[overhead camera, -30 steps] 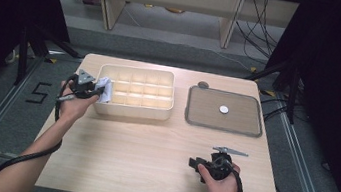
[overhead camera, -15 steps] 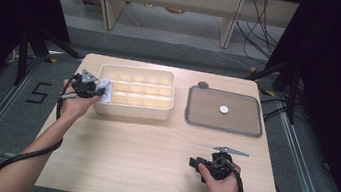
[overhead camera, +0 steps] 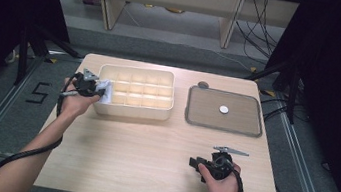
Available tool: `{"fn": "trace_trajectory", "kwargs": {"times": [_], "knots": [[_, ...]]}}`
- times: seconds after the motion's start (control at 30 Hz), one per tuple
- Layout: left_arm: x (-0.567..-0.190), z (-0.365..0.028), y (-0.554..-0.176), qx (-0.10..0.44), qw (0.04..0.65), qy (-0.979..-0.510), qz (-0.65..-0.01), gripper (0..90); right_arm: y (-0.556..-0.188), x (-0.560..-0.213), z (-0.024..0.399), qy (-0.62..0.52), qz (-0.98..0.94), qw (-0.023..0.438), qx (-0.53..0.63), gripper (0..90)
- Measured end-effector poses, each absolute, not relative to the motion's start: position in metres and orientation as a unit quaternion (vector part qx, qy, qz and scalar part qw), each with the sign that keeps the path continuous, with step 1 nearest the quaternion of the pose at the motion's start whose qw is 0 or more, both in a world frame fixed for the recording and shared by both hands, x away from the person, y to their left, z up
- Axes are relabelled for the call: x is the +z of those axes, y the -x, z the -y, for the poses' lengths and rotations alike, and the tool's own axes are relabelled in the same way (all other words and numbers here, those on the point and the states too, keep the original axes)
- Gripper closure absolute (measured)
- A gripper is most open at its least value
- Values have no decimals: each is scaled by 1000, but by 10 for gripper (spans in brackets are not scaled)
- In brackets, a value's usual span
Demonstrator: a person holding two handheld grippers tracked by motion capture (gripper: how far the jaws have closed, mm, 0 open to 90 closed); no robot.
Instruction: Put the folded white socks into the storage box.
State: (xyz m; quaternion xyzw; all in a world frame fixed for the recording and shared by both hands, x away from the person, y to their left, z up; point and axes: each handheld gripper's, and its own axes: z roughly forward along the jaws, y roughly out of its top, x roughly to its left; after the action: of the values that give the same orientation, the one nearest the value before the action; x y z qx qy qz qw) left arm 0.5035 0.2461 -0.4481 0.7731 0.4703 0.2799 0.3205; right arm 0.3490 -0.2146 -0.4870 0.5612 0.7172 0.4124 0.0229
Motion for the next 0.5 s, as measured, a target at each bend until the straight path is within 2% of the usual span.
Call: {"fn": "trace_trajectory", "kwargs": {"times": [0.13, 0.23, 0.5], "knots": [[-443, -247, -504, 268, 327, -770, -478, 647, -350, -487, 214, -560, -718, 26, 412, 631], [-440, -248, -505, 264, 336, -763, -485, 575, -351, -487, 213, -560, -719, 29, 410, 629], [-430, -246, -511, 247, 365, -747, -499, 451, -350, -486, 212, -564, -719, 25, 407, 623]]}}
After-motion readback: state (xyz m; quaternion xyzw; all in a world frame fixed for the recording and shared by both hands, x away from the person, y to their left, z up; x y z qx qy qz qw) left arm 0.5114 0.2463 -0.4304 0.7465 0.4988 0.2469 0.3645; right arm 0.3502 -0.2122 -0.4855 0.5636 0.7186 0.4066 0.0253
